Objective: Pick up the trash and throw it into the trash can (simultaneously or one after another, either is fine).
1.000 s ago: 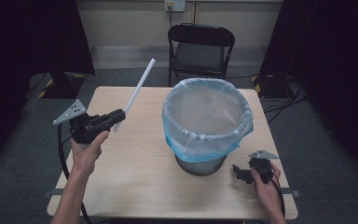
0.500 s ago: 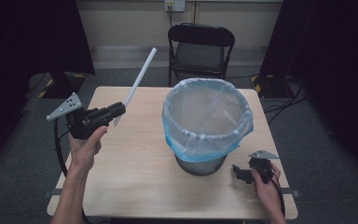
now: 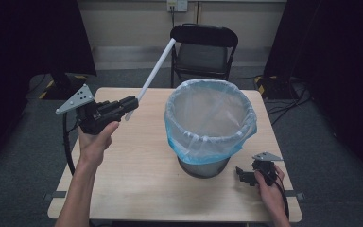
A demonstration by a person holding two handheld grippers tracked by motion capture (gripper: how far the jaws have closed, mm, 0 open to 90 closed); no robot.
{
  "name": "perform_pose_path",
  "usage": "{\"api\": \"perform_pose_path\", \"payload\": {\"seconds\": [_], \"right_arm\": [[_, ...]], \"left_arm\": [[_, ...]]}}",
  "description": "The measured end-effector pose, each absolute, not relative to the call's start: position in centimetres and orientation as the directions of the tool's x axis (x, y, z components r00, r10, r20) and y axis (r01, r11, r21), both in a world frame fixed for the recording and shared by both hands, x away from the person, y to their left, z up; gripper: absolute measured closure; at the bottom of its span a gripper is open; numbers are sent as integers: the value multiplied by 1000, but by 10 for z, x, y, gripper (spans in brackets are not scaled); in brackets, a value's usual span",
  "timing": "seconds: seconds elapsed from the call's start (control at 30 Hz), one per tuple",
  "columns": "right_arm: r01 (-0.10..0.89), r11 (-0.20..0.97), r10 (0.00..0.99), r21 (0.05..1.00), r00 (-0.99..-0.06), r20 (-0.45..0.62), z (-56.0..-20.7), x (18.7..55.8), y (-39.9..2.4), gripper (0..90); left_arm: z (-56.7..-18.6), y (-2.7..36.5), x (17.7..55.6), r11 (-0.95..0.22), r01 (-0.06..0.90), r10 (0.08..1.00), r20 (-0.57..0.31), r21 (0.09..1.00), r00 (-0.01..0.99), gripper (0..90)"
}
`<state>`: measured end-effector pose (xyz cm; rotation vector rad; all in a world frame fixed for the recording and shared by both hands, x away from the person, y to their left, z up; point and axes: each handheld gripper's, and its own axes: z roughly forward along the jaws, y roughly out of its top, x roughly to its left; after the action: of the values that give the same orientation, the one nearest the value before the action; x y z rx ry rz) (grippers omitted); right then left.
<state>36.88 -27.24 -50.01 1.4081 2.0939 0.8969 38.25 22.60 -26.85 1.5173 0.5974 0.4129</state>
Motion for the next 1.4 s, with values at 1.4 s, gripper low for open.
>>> {"api": "perform_pose_path", "payload": {"seconds": [1.4], "right_arm": [[630, 267, 928, 730, -373, -17, -500, 370, -273, 96]], "left_arm": [[-235, 131, 407, 20, 132, 410, -129, 991, 903, 803]]}}
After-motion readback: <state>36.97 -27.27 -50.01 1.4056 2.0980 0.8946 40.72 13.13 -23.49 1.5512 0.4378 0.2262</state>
